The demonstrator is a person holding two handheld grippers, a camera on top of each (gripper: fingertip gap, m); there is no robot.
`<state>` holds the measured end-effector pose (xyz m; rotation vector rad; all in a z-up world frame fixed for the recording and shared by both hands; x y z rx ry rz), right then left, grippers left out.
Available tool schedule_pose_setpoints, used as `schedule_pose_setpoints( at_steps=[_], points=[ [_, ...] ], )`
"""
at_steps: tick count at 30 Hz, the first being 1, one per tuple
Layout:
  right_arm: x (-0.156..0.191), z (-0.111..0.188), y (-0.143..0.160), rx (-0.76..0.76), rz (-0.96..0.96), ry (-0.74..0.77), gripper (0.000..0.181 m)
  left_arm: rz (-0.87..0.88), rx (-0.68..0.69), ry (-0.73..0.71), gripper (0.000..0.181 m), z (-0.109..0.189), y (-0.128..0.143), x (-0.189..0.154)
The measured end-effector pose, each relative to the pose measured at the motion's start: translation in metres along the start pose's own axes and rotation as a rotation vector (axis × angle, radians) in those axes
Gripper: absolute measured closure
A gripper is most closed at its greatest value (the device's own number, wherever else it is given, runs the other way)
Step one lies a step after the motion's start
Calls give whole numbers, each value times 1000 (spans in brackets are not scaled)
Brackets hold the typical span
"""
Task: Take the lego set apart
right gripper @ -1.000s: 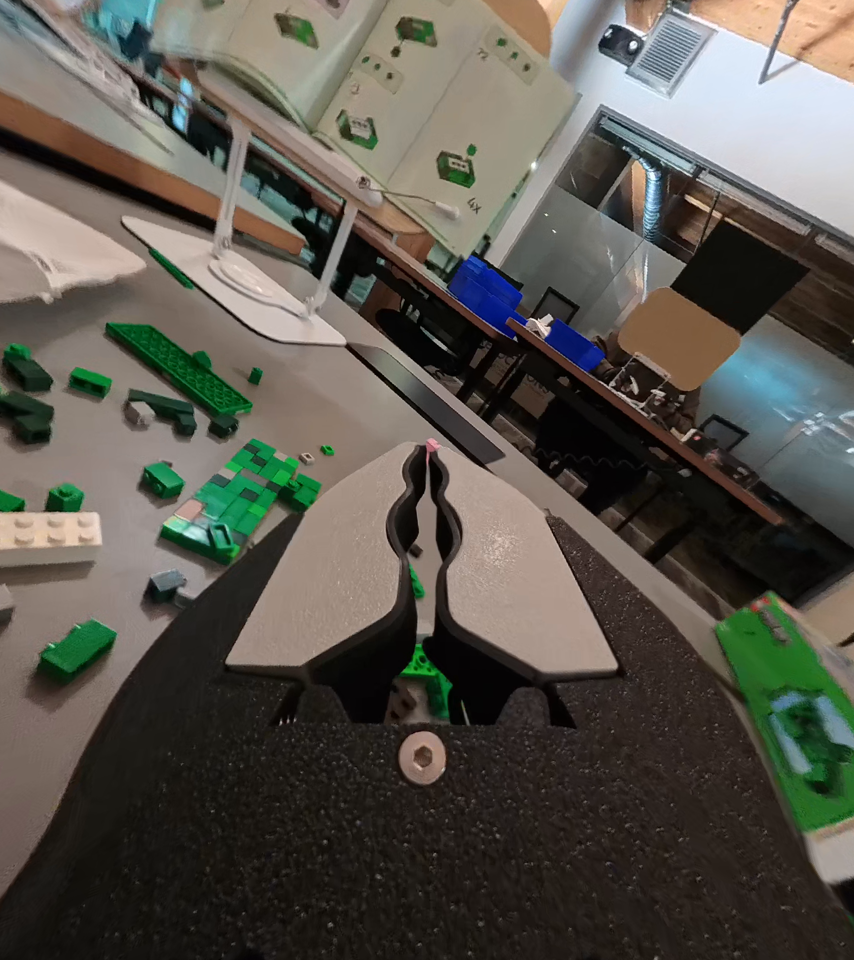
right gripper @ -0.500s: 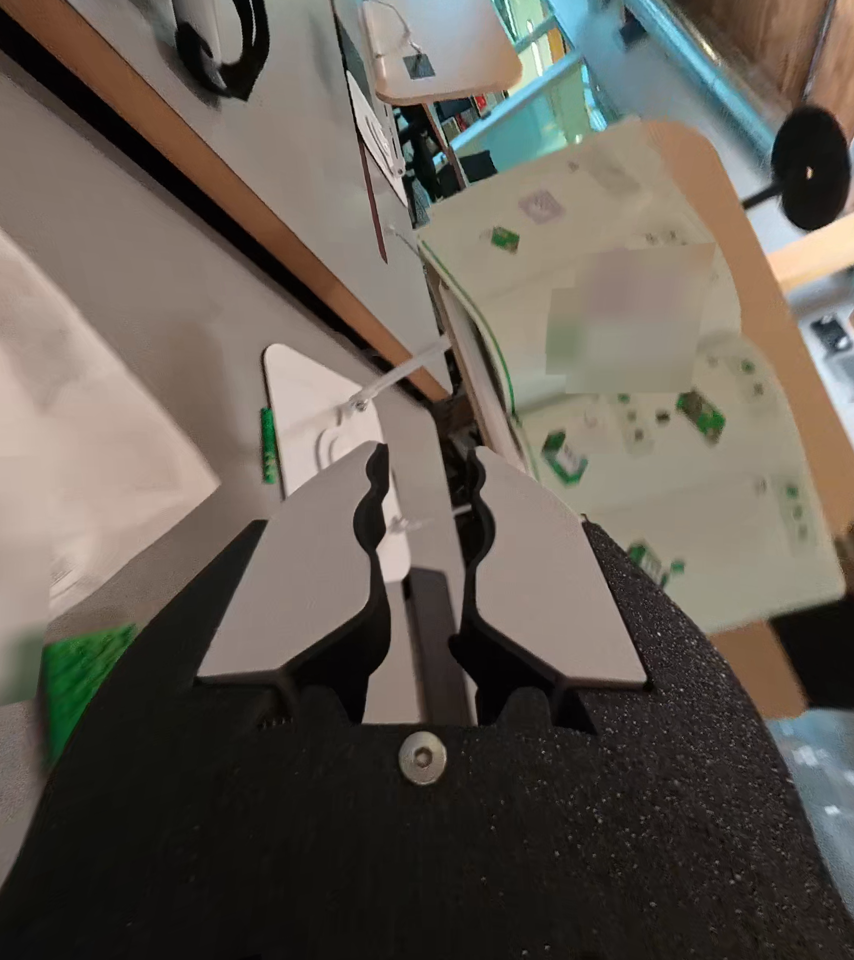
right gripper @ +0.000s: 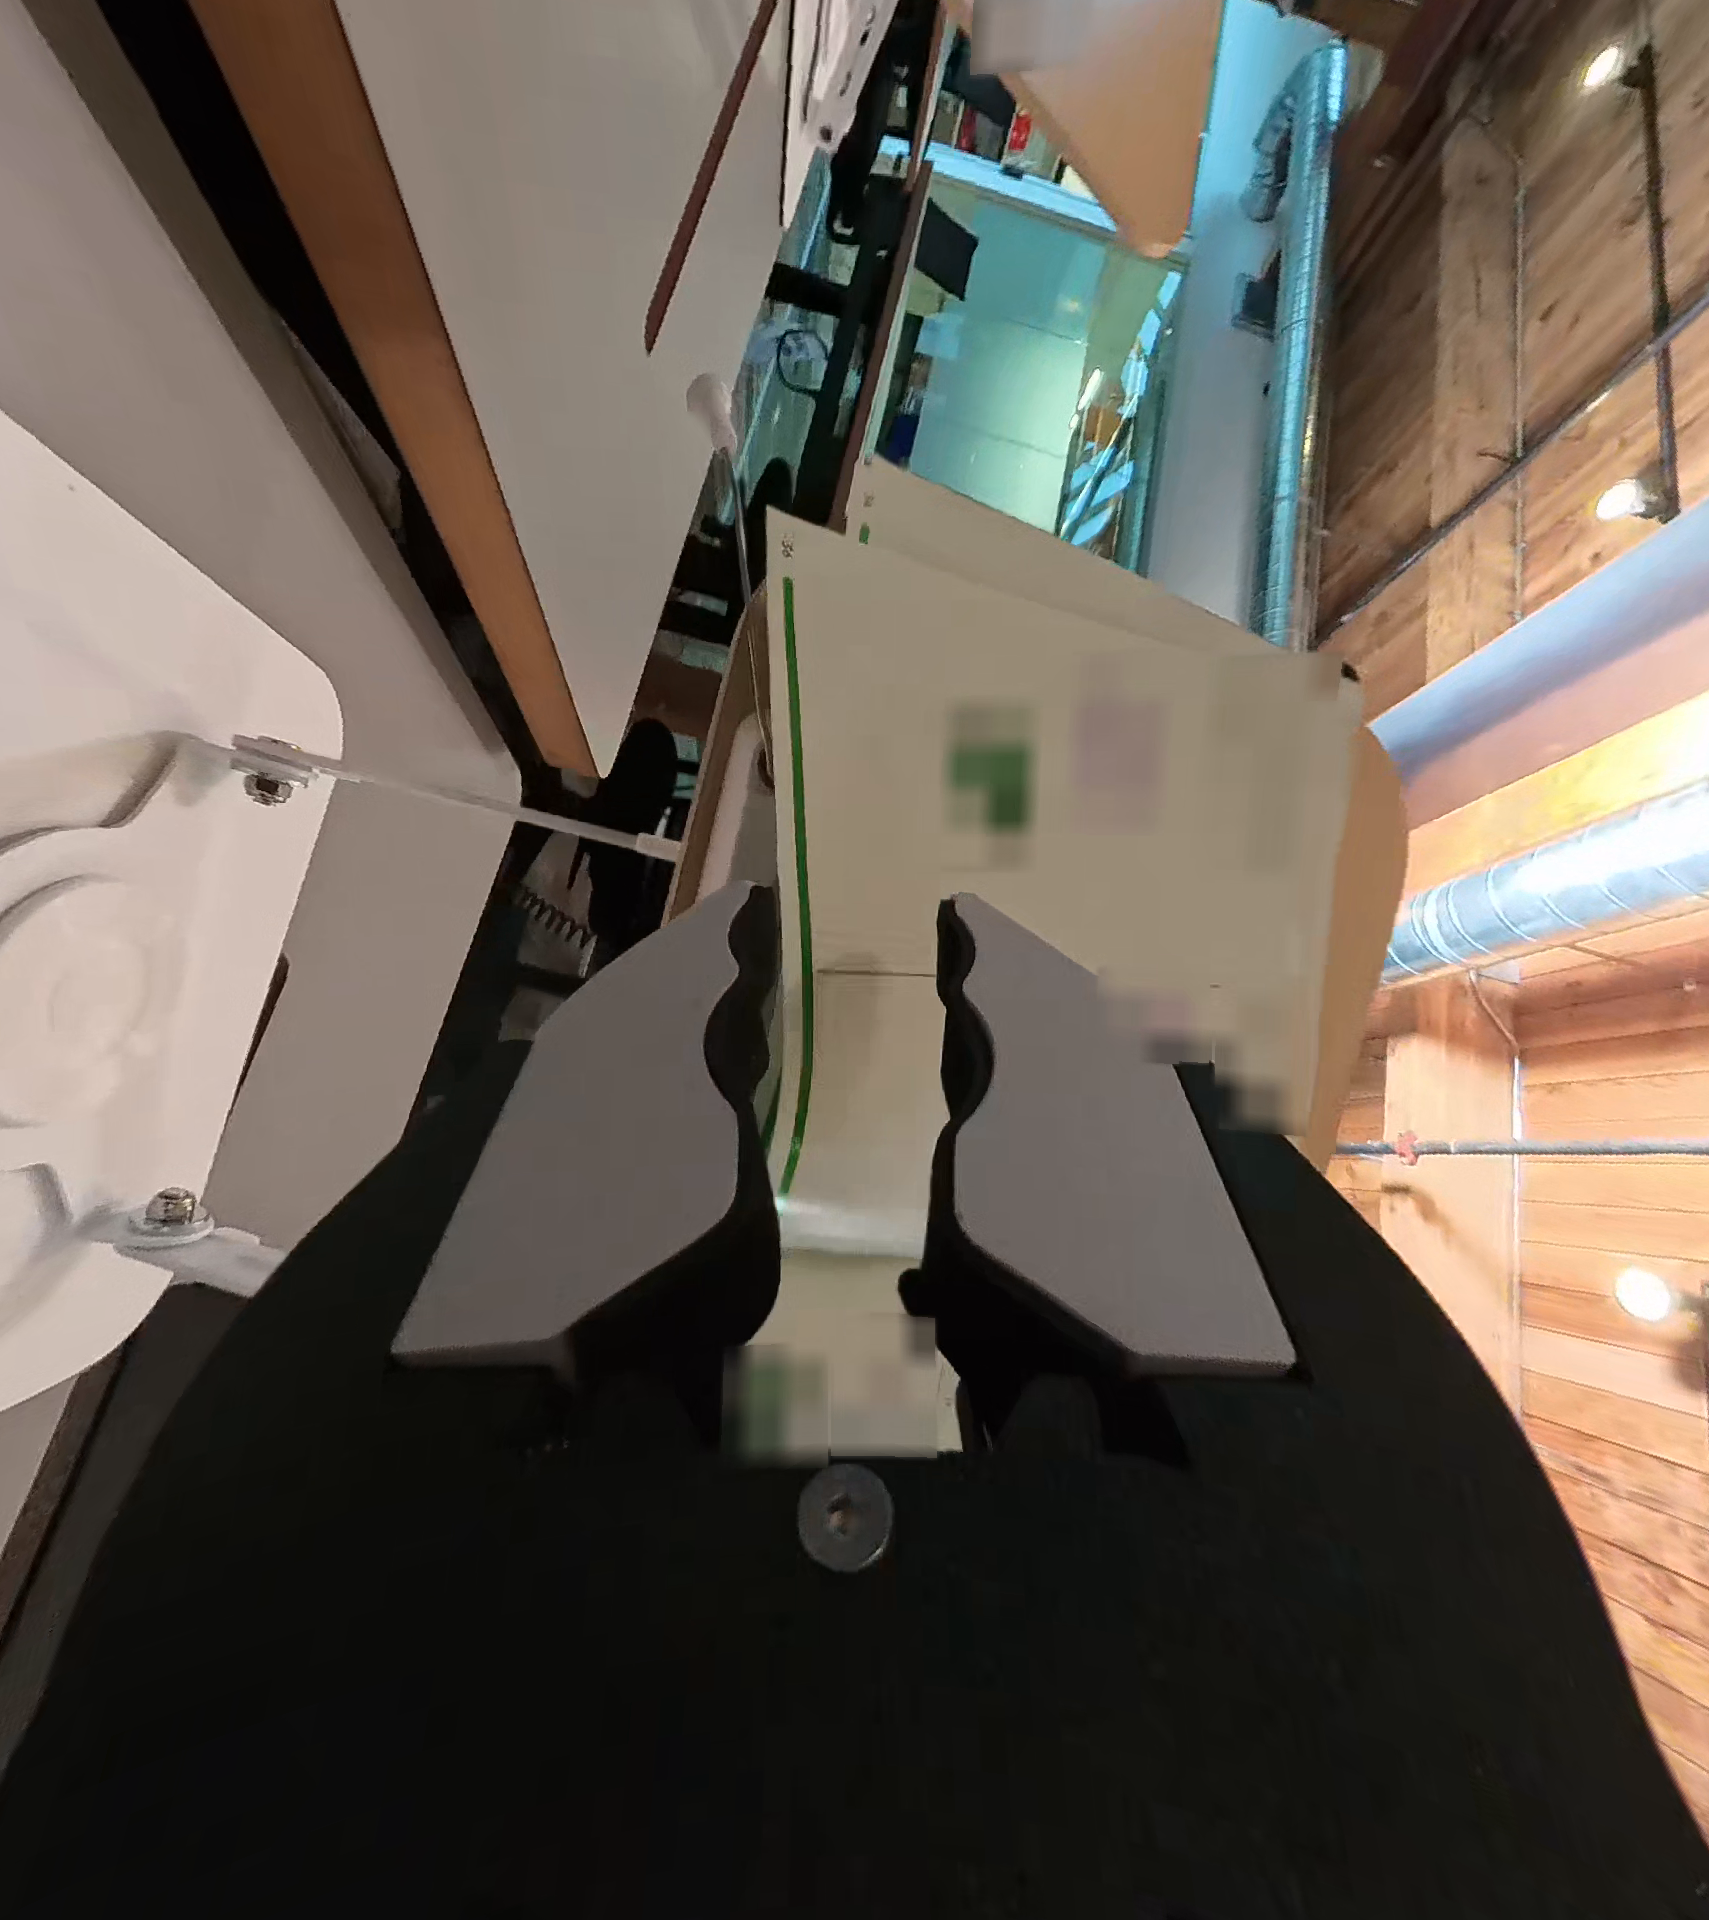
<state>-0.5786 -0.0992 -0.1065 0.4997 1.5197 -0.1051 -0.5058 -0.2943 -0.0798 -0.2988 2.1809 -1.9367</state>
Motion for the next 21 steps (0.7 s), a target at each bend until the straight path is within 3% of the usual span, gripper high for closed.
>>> schedule_pose_setpoints(
  at_steps=[6,15,21],
  points=[
    [-1,-12,-6,32,6,-27,154,5,10,13,181,-2,2,-1],
    [-5,1,5,62,-79,-7,168,10,3,25,181,-2,1,-3],
    [2,0,8,67,-111,-68,152,2,0,38,181,-3,-1,-7]
  ],
)
Point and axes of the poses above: each gripper's, where its closed fingertips meet, z back along the fingers, y out of its underside, x = y × z across the jaws, the point moved 3 cm from there along z, back along the fingers, and after that the axes turned 5 degrees about y, right-handed, at the moved point
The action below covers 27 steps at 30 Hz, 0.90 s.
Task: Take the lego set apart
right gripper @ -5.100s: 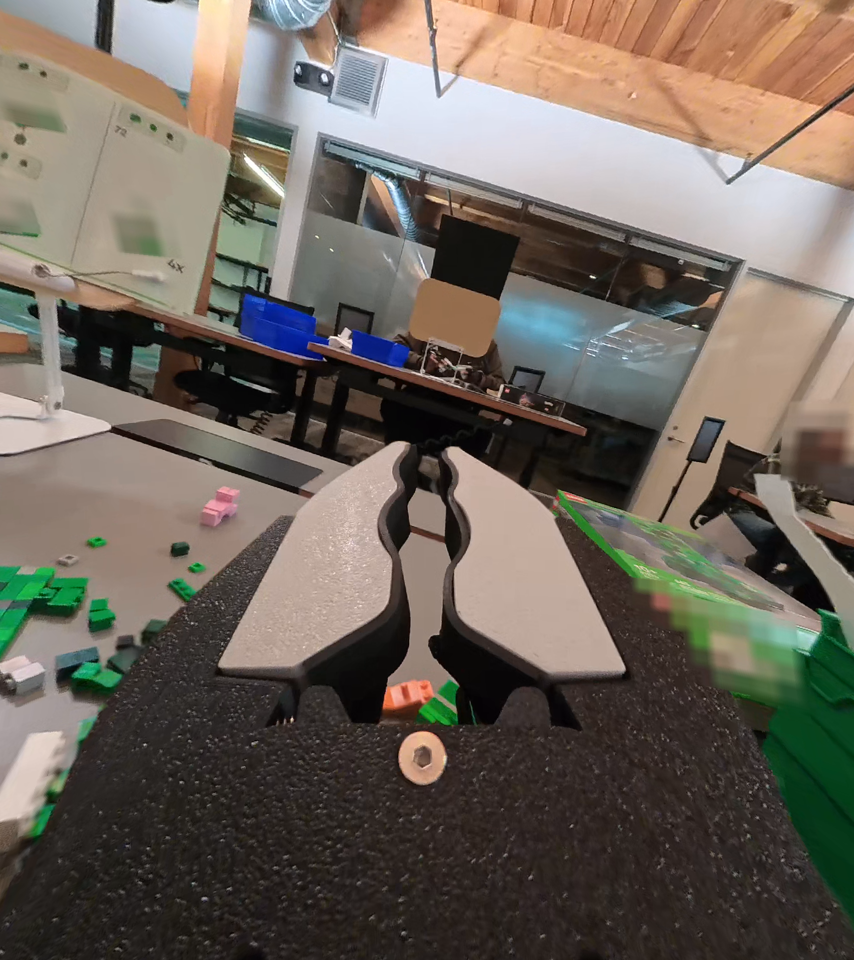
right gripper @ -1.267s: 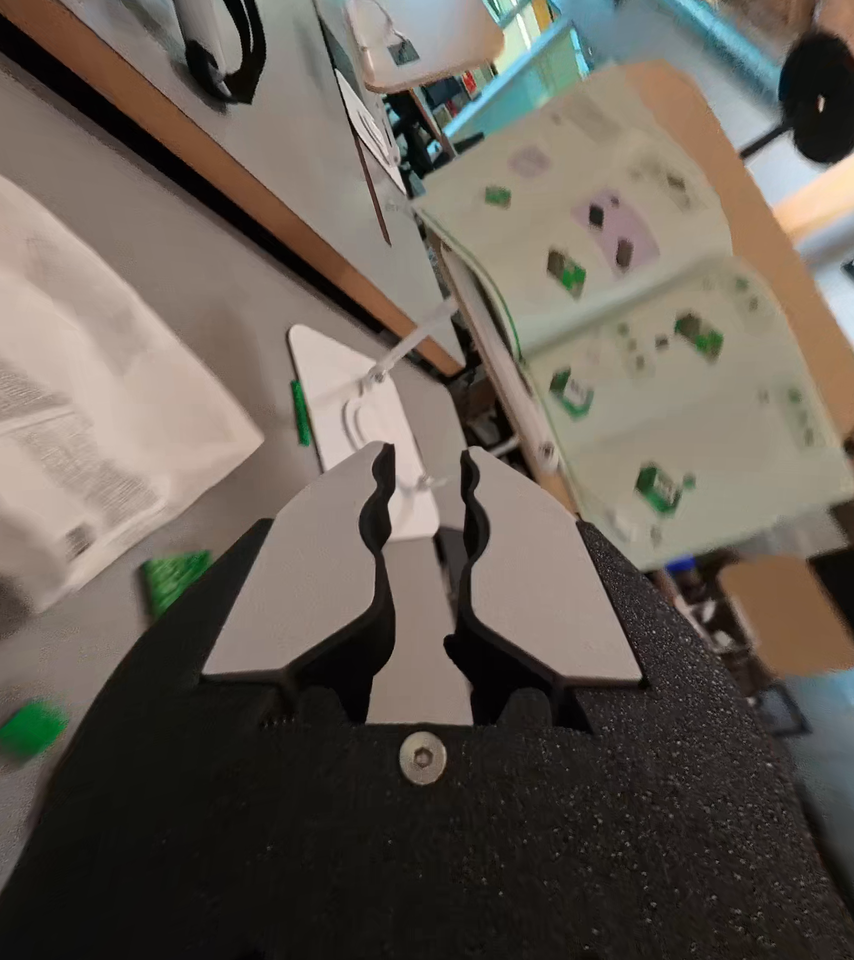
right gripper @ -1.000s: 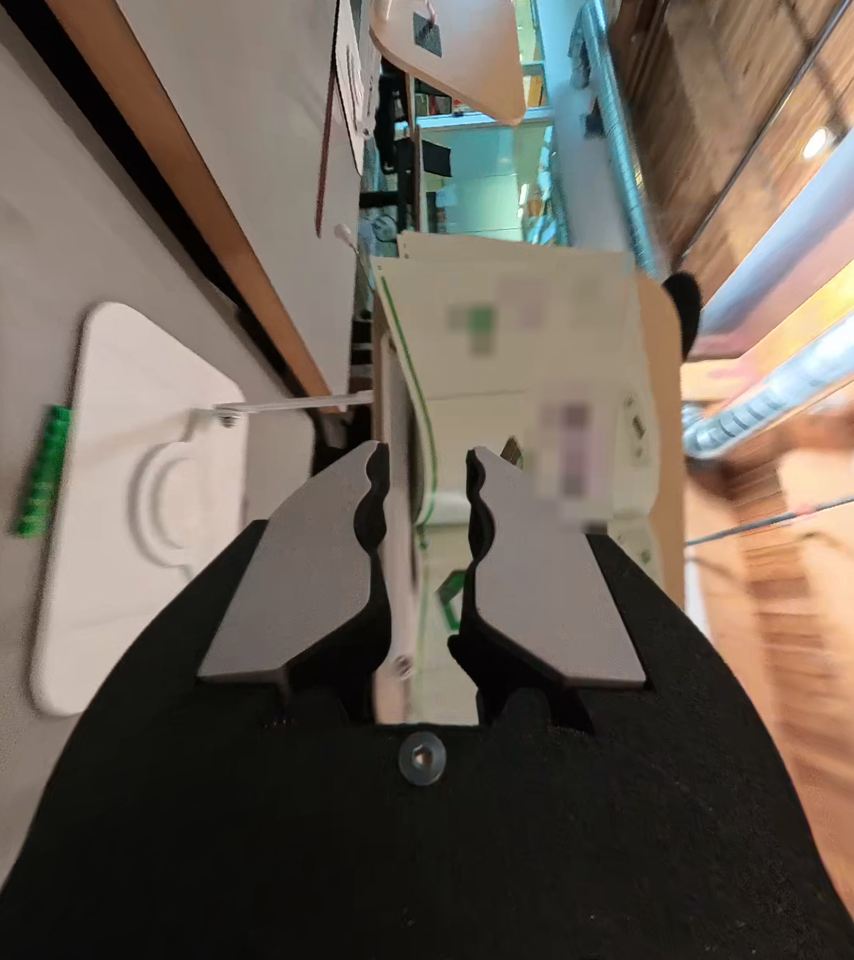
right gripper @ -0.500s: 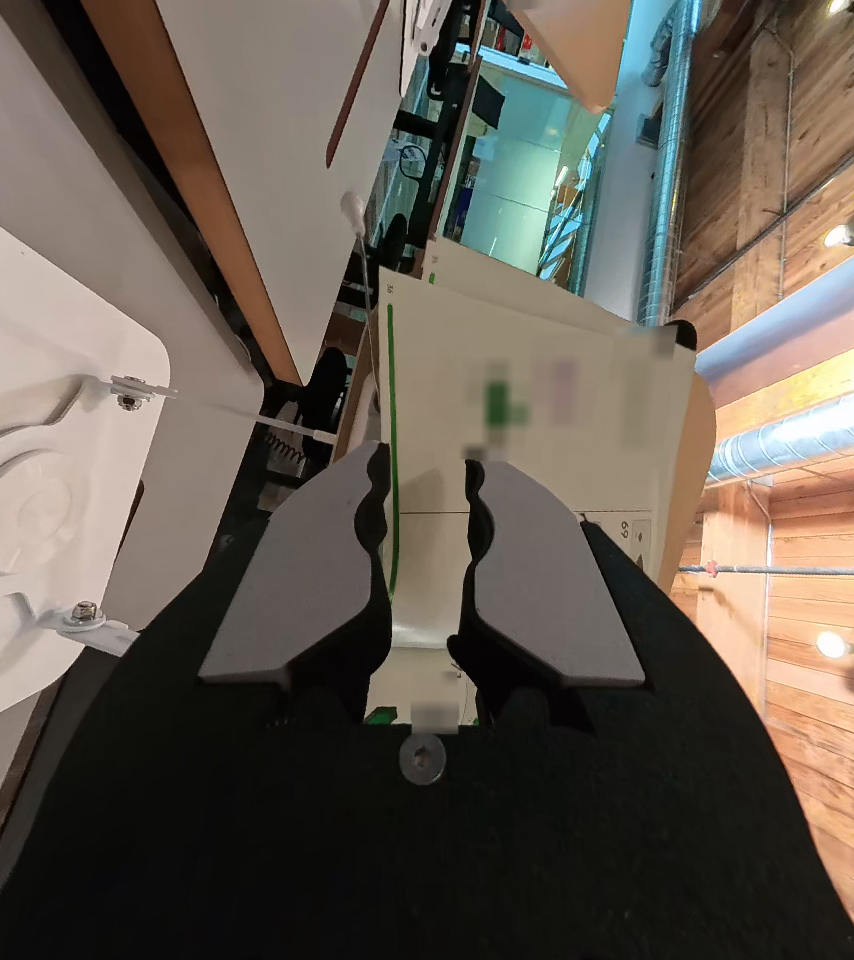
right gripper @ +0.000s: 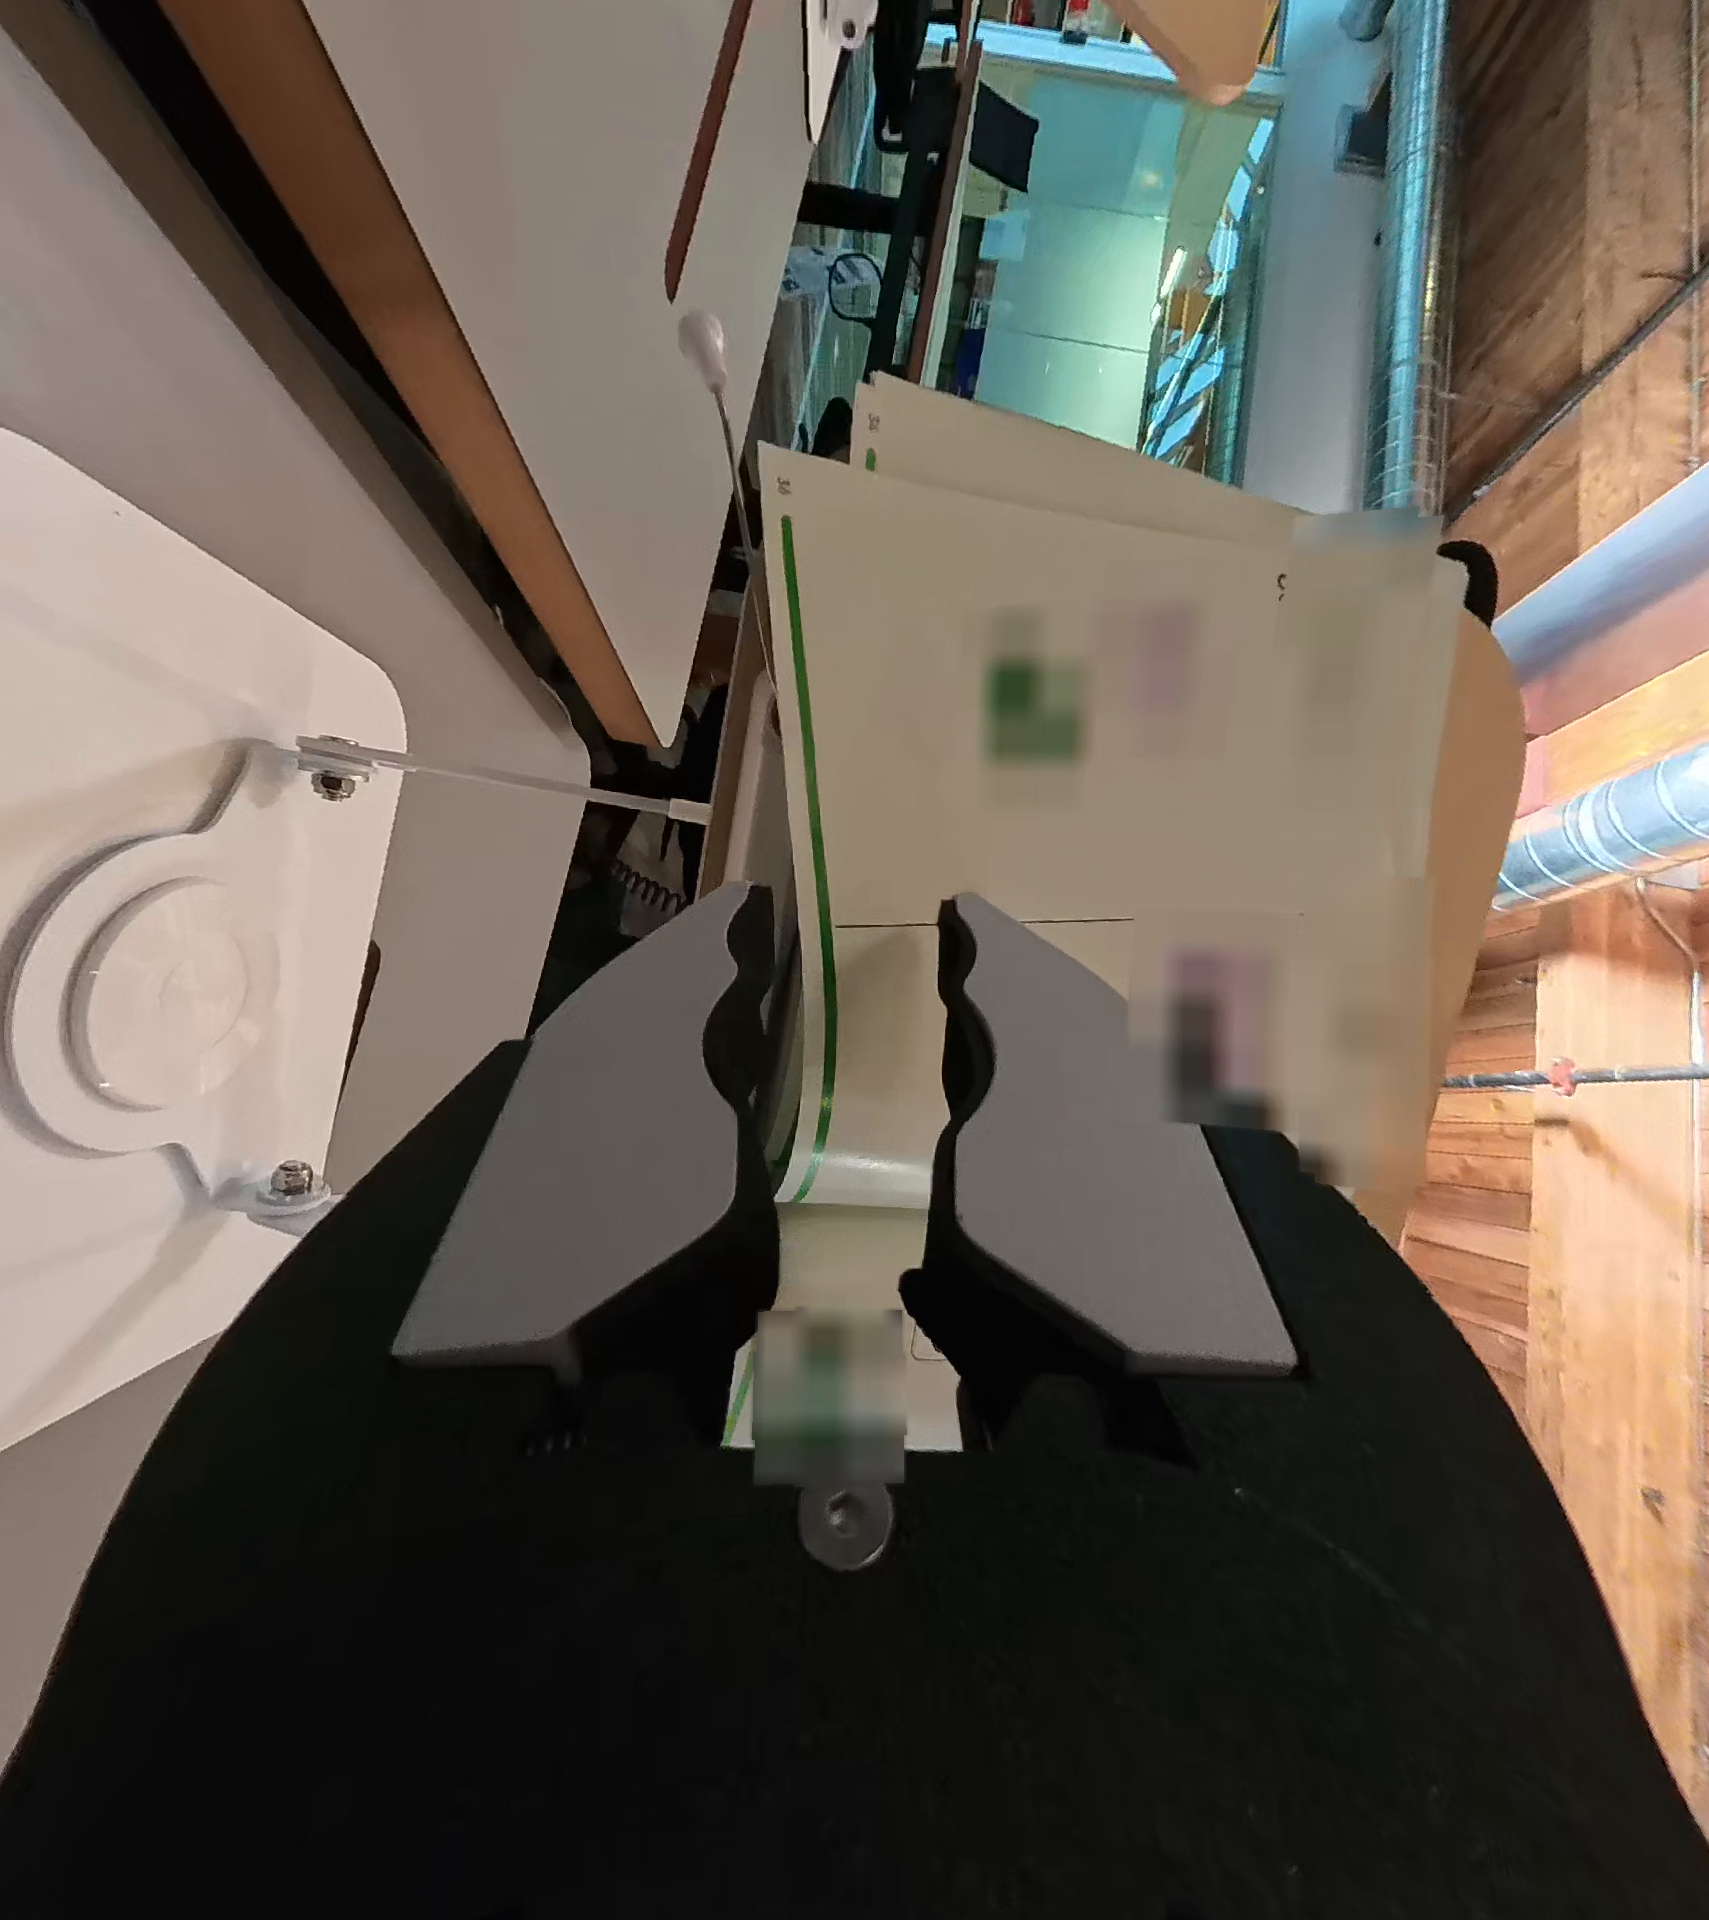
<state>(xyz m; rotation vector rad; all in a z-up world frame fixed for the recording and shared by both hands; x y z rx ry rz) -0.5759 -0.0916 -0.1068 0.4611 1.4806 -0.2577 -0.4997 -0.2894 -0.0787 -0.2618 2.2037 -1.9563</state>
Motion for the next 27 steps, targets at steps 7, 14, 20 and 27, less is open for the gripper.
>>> schedule_pose_setpoints(
  at_steps=[7,14,20,27],
  points=[
    [-7,0,2,32,-18,49,157,3,3,8,181,-2,1,-1],
    [-12,16,20,67,-180,110,161,0,5,21,181,-3,1,-5],
    [-21,46,57,102,-483,214,161,5,4,35,181,-4,1,-7],
    [-20,81,99,144,-696,339,162,-5,3,62,181,-5,-1,-15]
  ],
)
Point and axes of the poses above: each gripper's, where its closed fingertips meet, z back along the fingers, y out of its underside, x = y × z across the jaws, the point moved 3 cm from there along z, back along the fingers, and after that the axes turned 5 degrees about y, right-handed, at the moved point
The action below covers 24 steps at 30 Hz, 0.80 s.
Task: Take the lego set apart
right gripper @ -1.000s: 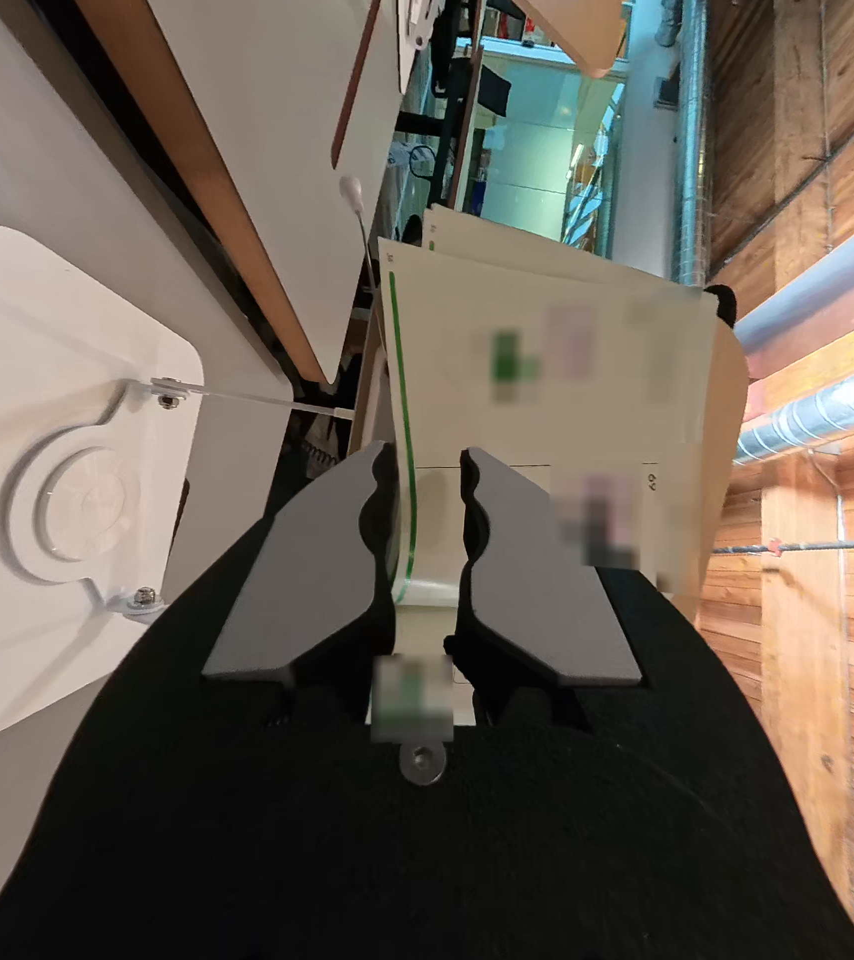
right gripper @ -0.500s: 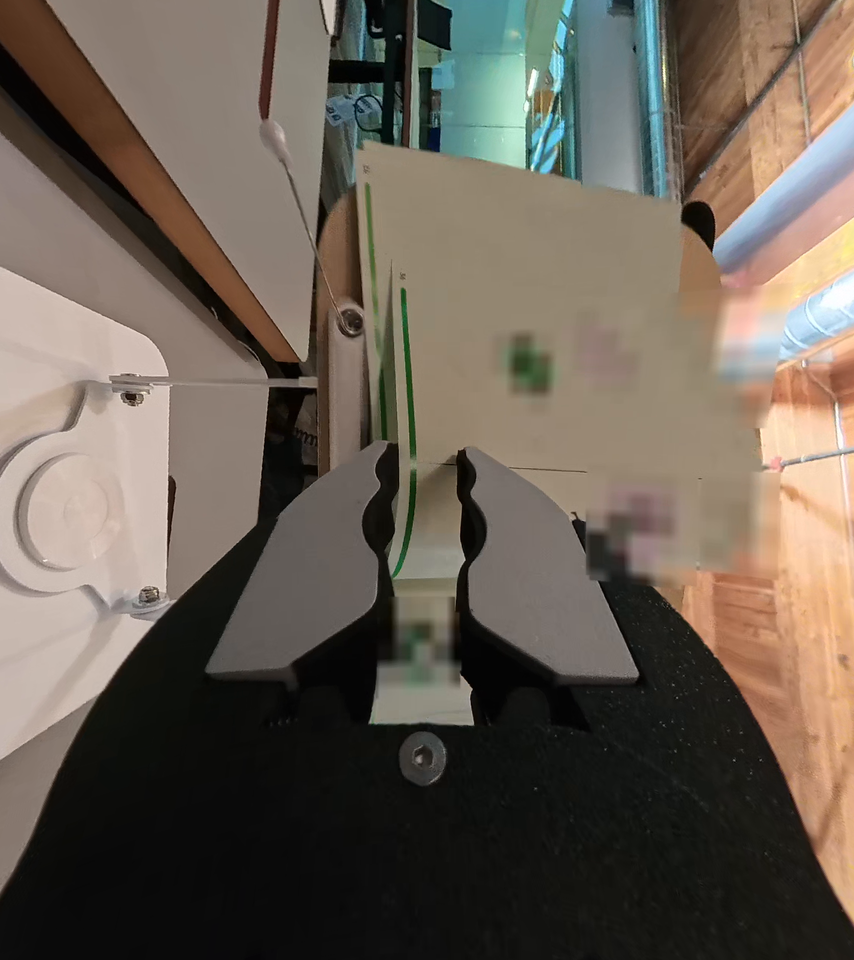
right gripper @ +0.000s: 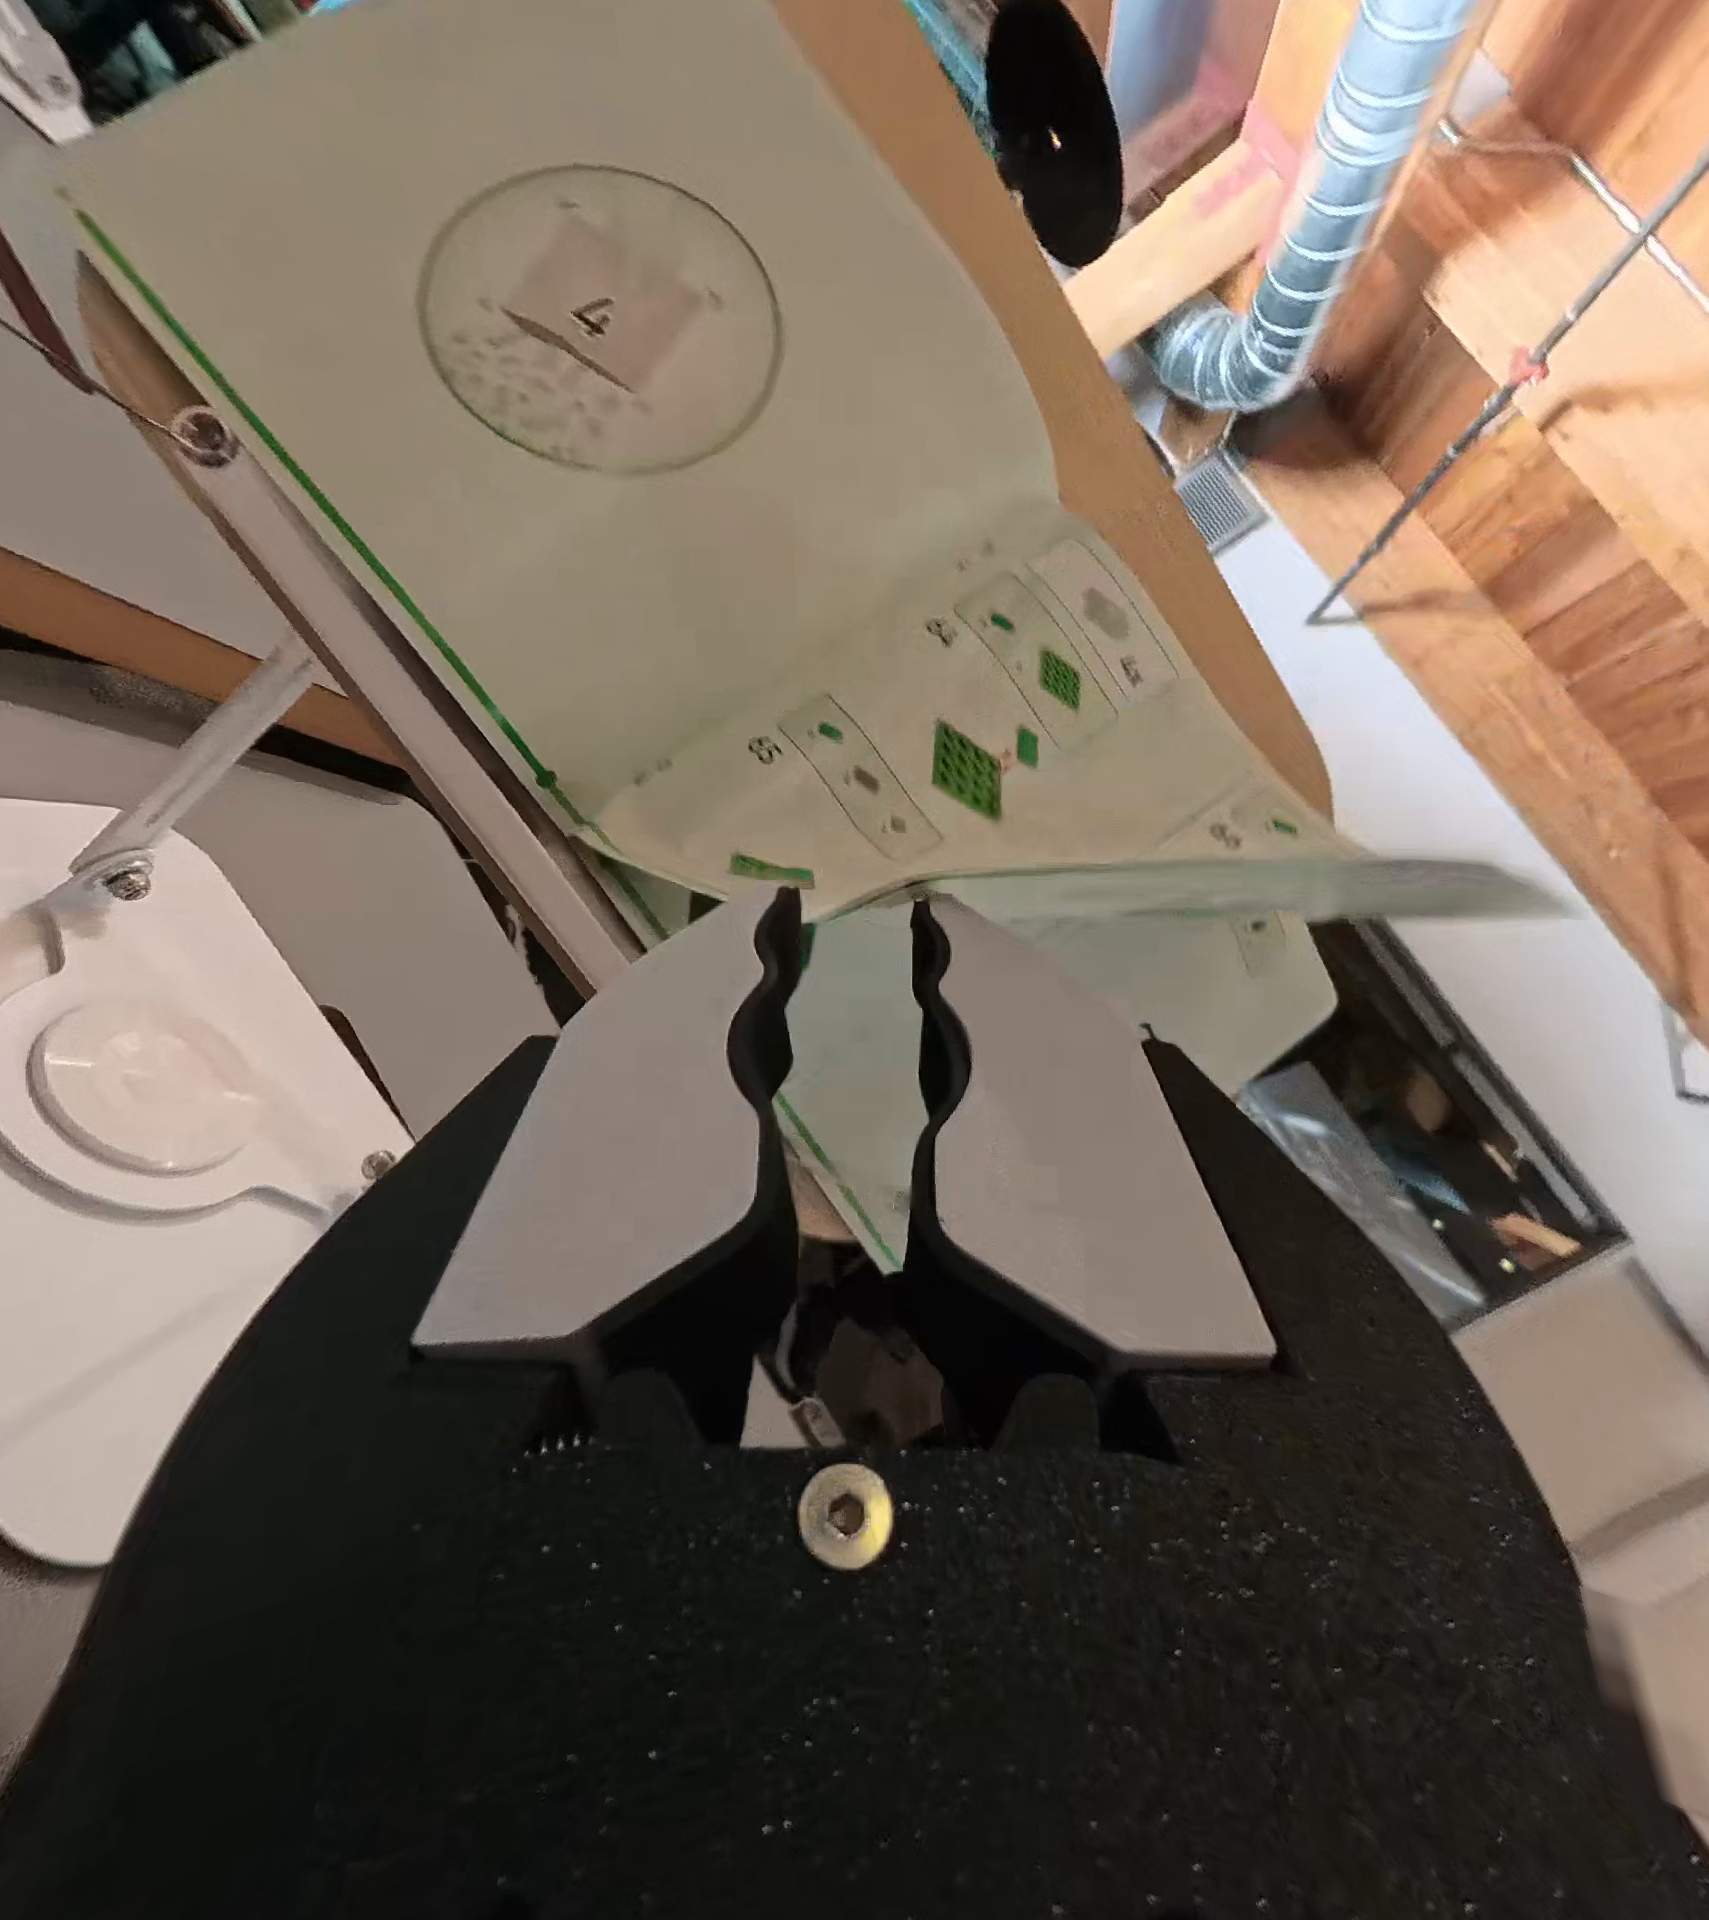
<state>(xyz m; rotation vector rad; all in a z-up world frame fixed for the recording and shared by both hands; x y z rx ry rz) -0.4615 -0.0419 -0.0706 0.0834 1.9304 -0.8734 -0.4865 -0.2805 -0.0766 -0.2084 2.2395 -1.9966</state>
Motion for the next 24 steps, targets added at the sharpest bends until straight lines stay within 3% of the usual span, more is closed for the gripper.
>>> schedule_pose_setpoints(
  at_steps=[5,24],
  points=[
    [-7,8,21,41,-44,11,165,7,-10,13,181,1,-2,-2],
    [-22,24,57,118,-77,47,162,4,0,60,181,-3,-1,-12]
  ],
)
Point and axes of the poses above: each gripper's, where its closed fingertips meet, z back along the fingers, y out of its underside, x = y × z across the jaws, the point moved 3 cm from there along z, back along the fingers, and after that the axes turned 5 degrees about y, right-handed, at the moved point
